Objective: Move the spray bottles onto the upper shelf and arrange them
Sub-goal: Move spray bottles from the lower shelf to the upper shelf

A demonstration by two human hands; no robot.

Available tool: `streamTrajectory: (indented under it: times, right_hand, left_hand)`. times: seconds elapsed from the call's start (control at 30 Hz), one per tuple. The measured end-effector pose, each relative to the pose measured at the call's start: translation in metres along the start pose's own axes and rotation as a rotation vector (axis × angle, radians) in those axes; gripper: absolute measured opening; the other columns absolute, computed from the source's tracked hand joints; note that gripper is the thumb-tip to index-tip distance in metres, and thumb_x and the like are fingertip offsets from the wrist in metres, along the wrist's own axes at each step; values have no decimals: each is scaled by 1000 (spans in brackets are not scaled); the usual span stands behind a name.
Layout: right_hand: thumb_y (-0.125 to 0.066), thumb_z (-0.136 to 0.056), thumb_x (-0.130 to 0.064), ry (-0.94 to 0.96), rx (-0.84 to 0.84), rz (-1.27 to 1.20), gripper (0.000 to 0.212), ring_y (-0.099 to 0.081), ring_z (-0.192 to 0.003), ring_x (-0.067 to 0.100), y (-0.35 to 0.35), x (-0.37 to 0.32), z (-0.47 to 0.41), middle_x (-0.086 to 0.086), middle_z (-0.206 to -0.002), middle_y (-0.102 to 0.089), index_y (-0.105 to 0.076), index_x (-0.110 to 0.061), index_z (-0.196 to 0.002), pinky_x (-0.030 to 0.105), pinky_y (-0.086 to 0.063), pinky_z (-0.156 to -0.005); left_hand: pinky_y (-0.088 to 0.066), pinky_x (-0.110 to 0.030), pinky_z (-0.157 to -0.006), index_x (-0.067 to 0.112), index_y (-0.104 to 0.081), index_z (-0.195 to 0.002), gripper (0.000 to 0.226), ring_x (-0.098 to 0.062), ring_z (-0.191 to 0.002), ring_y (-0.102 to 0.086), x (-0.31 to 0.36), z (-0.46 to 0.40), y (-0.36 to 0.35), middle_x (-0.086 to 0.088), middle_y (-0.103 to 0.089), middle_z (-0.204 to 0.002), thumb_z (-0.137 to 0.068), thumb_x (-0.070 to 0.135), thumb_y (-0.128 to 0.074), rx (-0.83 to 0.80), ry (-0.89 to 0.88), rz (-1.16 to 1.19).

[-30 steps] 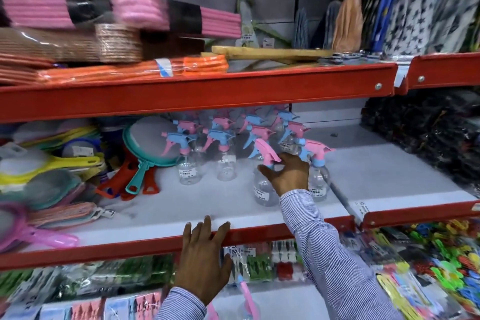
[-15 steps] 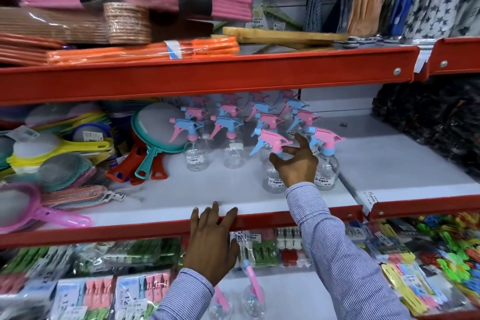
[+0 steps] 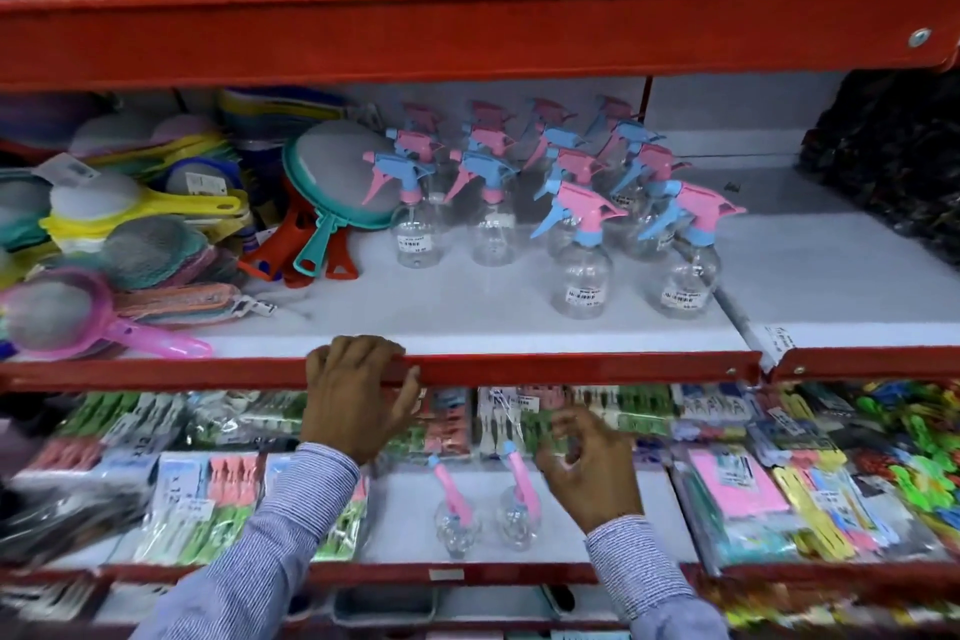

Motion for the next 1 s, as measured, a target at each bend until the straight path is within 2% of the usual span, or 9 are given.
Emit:
streamTrajectory:
  times: [0.1, 0.23, 0.37, 0.53, 0.67, 0.77, 0.9, 0.93, 1.0]
  right_hand:
    - [-72, -67, -53, -189, -345, 159, 57, -67, -97, 19, -61, 33, 13, -3, -113, -67, -59, -27, -116, 32, -56, -82]
    - [-75, -69, -38, -272, -447, 244, 46, -66, -99, 24, -94, 41, 16, 4, -109, -69, -62, -19, -109, 32, -56, -85]
    - [-72, -70, -24, -306, -377, 235, 32, -68, -90, 25, -94, 37, 11, 9, -101, -73, -66, -14, -100, 30, -56, -79]
    - [-75, -68, -20, -256, -265, 153, 35, -59, -73, 23, -43, -5, 6, 9, -93, -74, -67, -13, -101, 26, -51, -68]
    - [-81, -62, -26, -141, -101, 63, 35, -62, -64, 16, 32, -57, 7, 1, -80, -73, -68, -16, -94, 19, -47, -56]
    - [-84, -62, -33, 3, 36, -38, 32, -59, -51, 12, 82, -112, -3, 1, -66, -71, -68, -15, -84, 20, -47, -48]
    - [-85, -64, -28, 160, 152, -128, 25, -57, -50, -1, 108, -169, -36, -16, -60, -61, -63, -24, -75, 3, -39, -54]
    - [-85, -65, -28, 181, 144, -114, 25, -55, -48, -2, 109, -178, -45, -17, -63, -61, -65, -25, -79, 4, -38, -57]
    - [-85, -66, -28, 197, 157, -87, 27, -56, -53, 0, 108, -189, -64, -11, -72, -64, -70, -20, -87, 17, -43, -64]
  left_hand:
    - [-36, -42, -85, 22, -65, -98, 31, -24, -93, -55, -3, 5, -3, 1, -67, -99, -84, 48, -52, 17, -23, 28]
    - [-37, -41, -87, 24, -63, -102, 27, -24, -93, -54, -4, 7, -3, 2, -66, -102, -85, 44, -56, 8, -19, 73]
    - [-37, -40, -86, 26, -63, -105, 27, -22, -95, -53, -7, 9, -3, 5, -66, -104, -86, 44, -56, -35, -19, 89]
    - [-39, -39, -84, 27, -64, -104, 25, -21, -95, -54, -11, 9, 0, 6, -67, -104, -86, 43, -57, -29, -22, 96]
    - [-37, -38, -83, 26, -65, -102, 25, -22, -93, -55, -12, 10, -1, 6, -68, -101, -85, 42, -57, 4, -31, 114]
    - [-37, -38, -84, 26, -65, -101, 26, -22, -92, -54, -11, 10, -3, 5, -68, -100, -85, 42, -55, 20, -24, 135]
    - [-37, -37, -83, 26, -65, -99, 23, -21, -89, -53, -8, 13, -3, 5, -68, -98, -84, 41, -56, 34, -15, 170]
    - [-38, -37, -83, 26, -65, -98, 21, -21, -88, -53, -7, 14, -3, 6, -68, -97, -84, 40, -57, 34, -15, 177]
    - [-39, -38, -84, 28, -65, -97, 19, -20, -88, -53, -7, 12, -2, 7, -68, -97, -83, 39, -58, 36, -17, 192]
Point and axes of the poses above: each hand's wrist, its own z-axis away from the middle knuckle, its own y-axis out of the back of the hand, x = y × z, the point moved 4 cm from there along -z, towards the middle knuckle
